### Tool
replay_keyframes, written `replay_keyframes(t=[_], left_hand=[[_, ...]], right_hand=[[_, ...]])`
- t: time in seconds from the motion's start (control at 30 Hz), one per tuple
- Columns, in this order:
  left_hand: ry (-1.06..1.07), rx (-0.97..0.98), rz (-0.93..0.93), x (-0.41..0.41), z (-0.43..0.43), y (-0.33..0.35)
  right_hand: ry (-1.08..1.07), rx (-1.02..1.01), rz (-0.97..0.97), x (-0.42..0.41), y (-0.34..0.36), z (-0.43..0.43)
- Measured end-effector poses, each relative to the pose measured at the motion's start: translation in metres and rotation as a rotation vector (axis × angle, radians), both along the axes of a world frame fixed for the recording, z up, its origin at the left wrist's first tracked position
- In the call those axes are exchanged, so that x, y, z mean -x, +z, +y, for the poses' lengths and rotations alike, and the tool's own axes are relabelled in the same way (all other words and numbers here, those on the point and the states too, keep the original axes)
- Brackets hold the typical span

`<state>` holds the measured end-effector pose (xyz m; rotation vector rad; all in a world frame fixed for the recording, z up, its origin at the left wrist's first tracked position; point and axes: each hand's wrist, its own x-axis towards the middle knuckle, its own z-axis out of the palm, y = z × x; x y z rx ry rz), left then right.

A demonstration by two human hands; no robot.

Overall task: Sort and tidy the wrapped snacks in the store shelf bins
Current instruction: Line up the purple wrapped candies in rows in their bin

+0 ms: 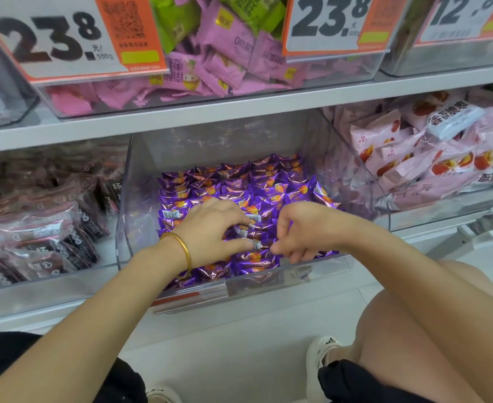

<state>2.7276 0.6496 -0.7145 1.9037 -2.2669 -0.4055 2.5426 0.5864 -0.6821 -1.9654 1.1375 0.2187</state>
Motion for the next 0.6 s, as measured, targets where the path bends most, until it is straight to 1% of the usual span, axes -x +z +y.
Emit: replay_keyframes(t=[0.1, 0.2, 0.33, 0.4, 0.47, 0.53, 0.6], left_hand=[[-0.043, -0.134, -0.082, 0.012, 0.003, -0.001], [-0.086, -0.119, -0.17, 0.017, 0.003, -0.004], [-0.115, -0.134, -0.25, 0.02, 0.0, -0.004], [-0.125, -0.138, -0.26, 0.02, 0.0, -0.004], [-0.111, -0.147, -0.205, 0.017, 0.002, -0.003], [-0.103, -0.156, -0.144, 0.014, 0.005, -0.001], [-0.113, -0.156, -0.162, 0.014, 0.006, 0.0]], right_hand=[[0.123, 0.041, 0.135, -0.007, -0.003, 0.007], [0.172, 0.063, 0.207, -0.013, -0.01, 0.01], [0.19, 0.083, 0.2, -0.02, -0.013, 0.01], [0.156, 0.043, 0.156, -0.017, -0.011, 0.007], [0.049, -0.022, 0.095, -0.009, -0.008, 0.001], [-0.029, -0.017, 0.062, -0.002, -0.008, -0.003], [-0.023, 0.022, 0.093, -0.002, -0.012, -0.003]])
